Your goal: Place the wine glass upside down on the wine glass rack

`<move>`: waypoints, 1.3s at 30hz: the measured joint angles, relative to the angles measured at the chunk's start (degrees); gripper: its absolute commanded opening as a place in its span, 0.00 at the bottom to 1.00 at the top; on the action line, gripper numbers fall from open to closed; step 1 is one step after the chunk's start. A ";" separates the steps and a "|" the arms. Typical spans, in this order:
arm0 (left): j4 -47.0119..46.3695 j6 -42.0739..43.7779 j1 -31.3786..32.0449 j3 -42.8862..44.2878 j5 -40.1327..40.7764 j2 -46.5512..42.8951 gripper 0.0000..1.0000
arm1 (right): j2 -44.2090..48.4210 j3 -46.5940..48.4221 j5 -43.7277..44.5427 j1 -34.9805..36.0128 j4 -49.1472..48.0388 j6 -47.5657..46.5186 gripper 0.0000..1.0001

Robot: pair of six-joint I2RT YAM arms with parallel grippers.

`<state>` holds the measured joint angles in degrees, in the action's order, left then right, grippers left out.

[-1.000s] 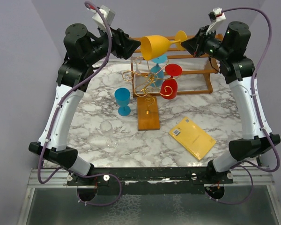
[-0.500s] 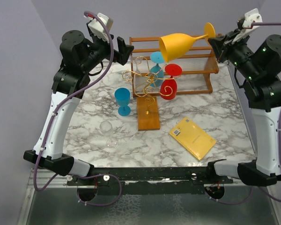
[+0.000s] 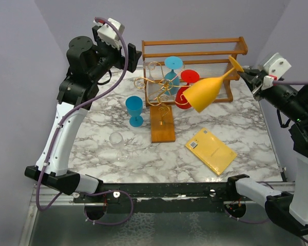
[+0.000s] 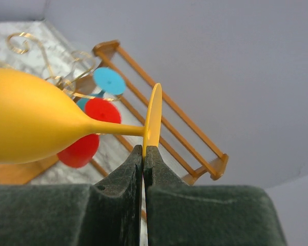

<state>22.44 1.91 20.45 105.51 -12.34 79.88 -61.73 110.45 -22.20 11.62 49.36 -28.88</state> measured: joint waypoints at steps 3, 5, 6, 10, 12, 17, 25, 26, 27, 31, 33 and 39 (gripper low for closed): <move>-0.20 0.85 -0.09 -0.63 0.76 -0.74 0.98 | 0.17 -0.13 -5.75 0.00 5.49 -5.97 0.01; -0.31 1.42 -0.13 -1.09 1.38 -1.14 0.98 | -0.02 -0.76 -9.55 0.00 9.40 -10.25 0.01; -0.35 1.66 -0.13 -1.22 1.60 -1.22 0.98 | -0.26 -1.20 -11.26 0.02 11.39 -12.59 0.01; -0.39 2.34 -0.13 -1.42 2.45 -1.22 0.98 | -1.51 -3.34 -14.23 0.44 16.35 -19.58 0.01; -0.42 2.71 -0.13 -1.42 2.78 -1.22 0.98 | -2.10 -5.14 -14.71 0.87 17.38 -22.62 0.01; -0.42 3.69 -0.24 -1.42 3.52 -1.16 0.98 | -4.57 -9.86 -14.25 3.43 17.14 -28.83 0.01; -0.46 6.40 -0.55 -1.81 6.36 -1.14 0.98 | -5.77 -14.62 -8.81 9.31 13.16 -36.94 0.01; -0.46 6.67 -0.63 -2.01 6.67 -1.14 0.98 | -5.88 -14.75 -8.35 9.88 12.37 -37.48 0.01; -0.46 6.86 -0.74 -2.27 6.93 -1.14 0.98 | -5.99 -14.80 -8.09 10.16 11.82 -37.90 0.01; -0.44 7.65 -1.27 -2.84 7.80 -1.14 0.99 | -6.27 -14.84 -7.76 10.86 9.18 -39.45 0.01; -0.46 7.91 -1.44 -2.84 7.96 -1.14 0.99 | -6.58 -14.84 -7.43 11.10 7.89 -40.46 0.01; -0.48 8.20 -1.75 -2.84 8.15 -1.14 0.99 | -8.09 -14.93 -5.64 12.07 5.38 -43.54 0.01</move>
<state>21.96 10.11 18.70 102.67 -4.19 78.74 -69.82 95.53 -27.83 23.68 54.74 -72.42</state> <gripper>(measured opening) 0.990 0.013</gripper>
